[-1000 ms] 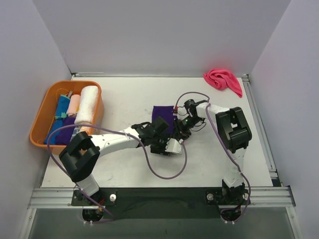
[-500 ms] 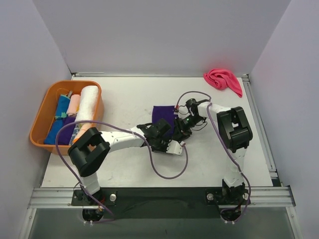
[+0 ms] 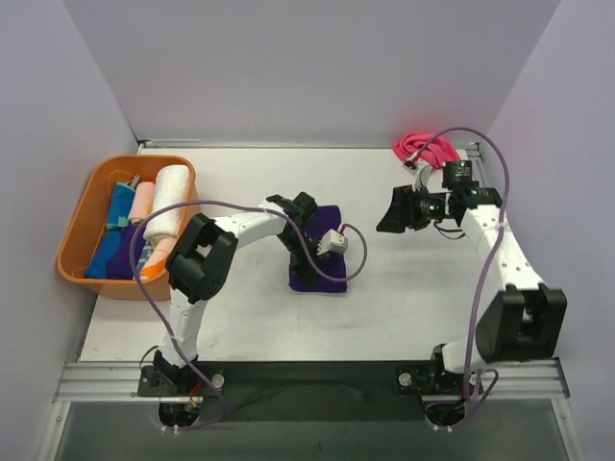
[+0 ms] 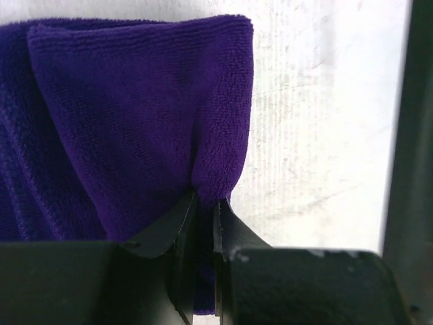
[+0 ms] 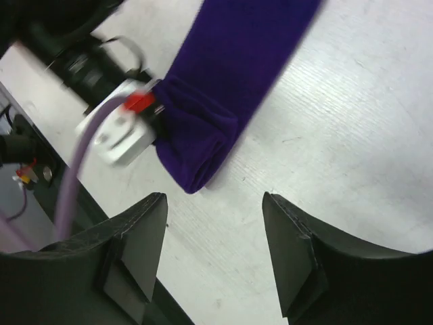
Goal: Roll the towels
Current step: Roll the towel
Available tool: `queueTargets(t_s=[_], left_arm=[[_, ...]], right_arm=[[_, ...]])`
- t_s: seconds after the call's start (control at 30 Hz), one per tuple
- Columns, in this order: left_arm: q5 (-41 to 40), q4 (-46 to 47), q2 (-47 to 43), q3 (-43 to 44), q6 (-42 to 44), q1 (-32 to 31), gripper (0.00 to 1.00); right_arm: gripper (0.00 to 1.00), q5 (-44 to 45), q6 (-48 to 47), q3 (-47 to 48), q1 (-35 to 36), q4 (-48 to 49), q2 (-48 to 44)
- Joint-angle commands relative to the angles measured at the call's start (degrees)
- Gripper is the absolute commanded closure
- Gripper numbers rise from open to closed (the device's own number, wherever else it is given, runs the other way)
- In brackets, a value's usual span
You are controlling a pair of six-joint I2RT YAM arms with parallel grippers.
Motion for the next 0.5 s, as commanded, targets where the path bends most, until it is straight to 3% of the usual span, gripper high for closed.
queueTargets(t_s=[0.0, 0.13, 0.23, 0.47], left_arm=[[6.23, -15.81, 7.79, 5.26, -0.04, 2.74, 1.00], [8.44, -24.00, 14.03, 10.64, 1.46, 4.41, 1.00], [8.88, -27.16, 16.76, 11.61, 1.37, 4.68, 1.00], [11.25, -31.57, 21.87, 14.51, 2.34, 6.70, 1.00]], right_arm=[[0.40, 0.42, -8.02, -4.07, 2.84, -3.22, -7.56], [0.31, 4.11, -13.29, -8.03, 7.67, -6.11, -15.12], [0.27, 8.06, -17.52, -8.91, 15.12, -11.21, -17.59], [0.26, 18.50, -18.75, -7.78, 31.81, -12.63, -15.85]])
